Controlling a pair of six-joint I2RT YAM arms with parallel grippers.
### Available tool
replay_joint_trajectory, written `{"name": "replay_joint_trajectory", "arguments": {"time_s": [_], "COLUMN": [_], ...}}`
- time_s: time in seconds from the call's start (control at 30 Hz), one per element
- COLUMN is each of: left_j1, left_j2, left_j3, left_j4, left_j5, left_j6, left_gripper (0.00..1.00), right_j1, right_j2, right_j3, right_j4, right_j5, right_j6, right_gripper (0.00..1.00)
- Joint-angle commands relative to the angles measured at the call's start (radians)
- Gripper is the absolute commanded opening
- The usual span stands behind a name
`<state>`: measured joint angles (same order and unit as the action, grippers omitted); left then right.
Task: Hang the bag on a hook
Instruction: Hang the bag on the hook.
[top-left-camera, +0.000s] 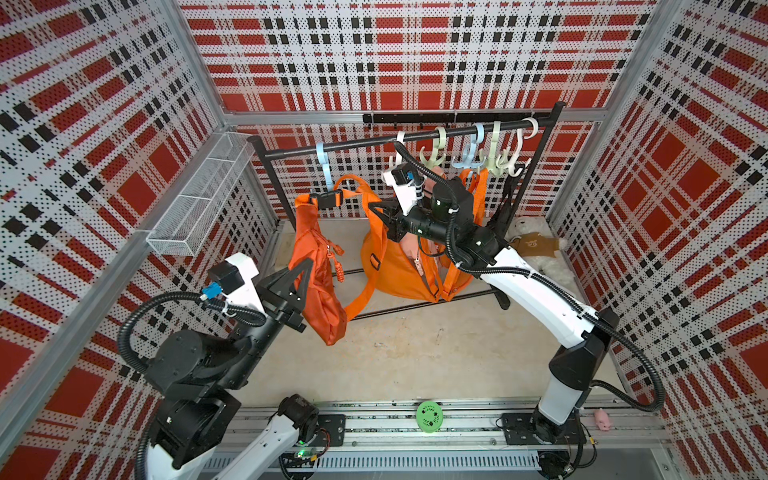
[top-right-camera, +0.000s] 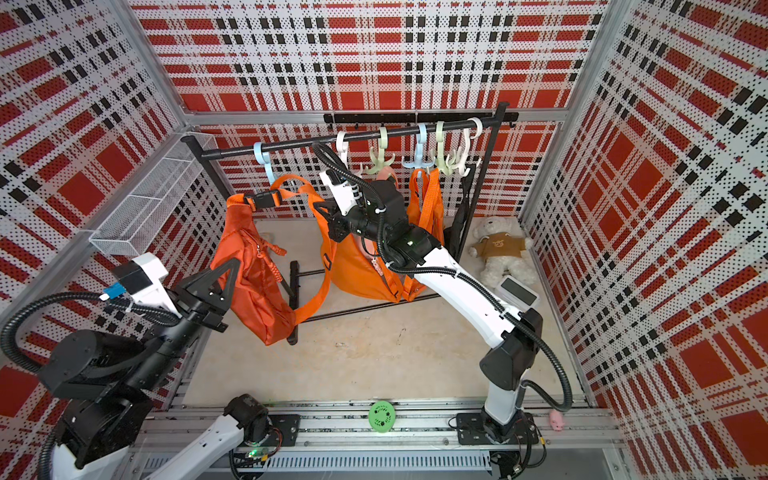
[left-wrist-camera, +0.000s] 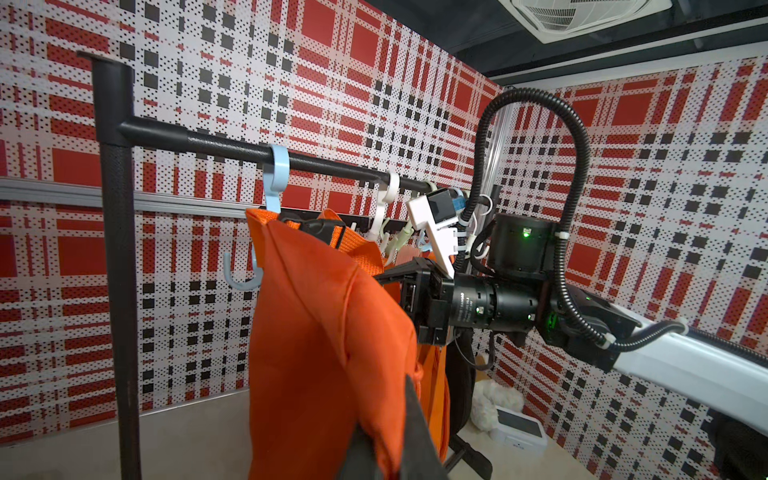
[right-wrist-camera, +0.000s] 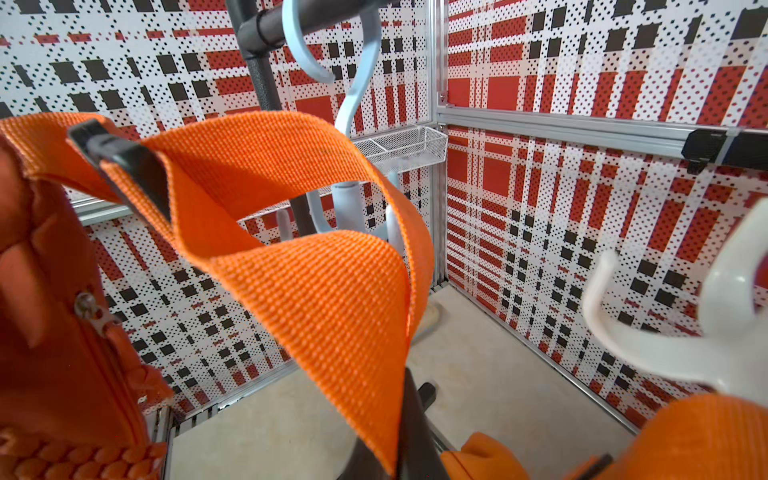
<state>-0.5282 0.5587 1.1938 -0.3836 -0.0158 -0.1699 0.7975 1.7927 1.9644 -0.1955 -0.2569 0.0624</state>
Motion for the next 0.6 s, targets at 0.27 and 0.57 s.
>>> {"name": "replay_joint_trajectory", "arguments": {"time_s": [0.27, 0.57], "left_j1": [0.011, 0.011], "left_j2": [0.030, 0.026], "left_j3": [0.044, 0.073], "left_j4": [0.009, -0.038], "left_j5": [-0.109, -0.181], "left_j6": [0.041, 0.060], "left_gripper": [0.00, 0.00], "right_j1": [0.017, 0.041], "right_j2": [0.093, 0.158], "right_j3": [0.143, 0.266], "right_j4": [-0.028, -0.086], "right_j5": [-0.010, -0.005], "right_j6": [-0.030, -0.055], "right_gripper": [0.00, 0.00]}}
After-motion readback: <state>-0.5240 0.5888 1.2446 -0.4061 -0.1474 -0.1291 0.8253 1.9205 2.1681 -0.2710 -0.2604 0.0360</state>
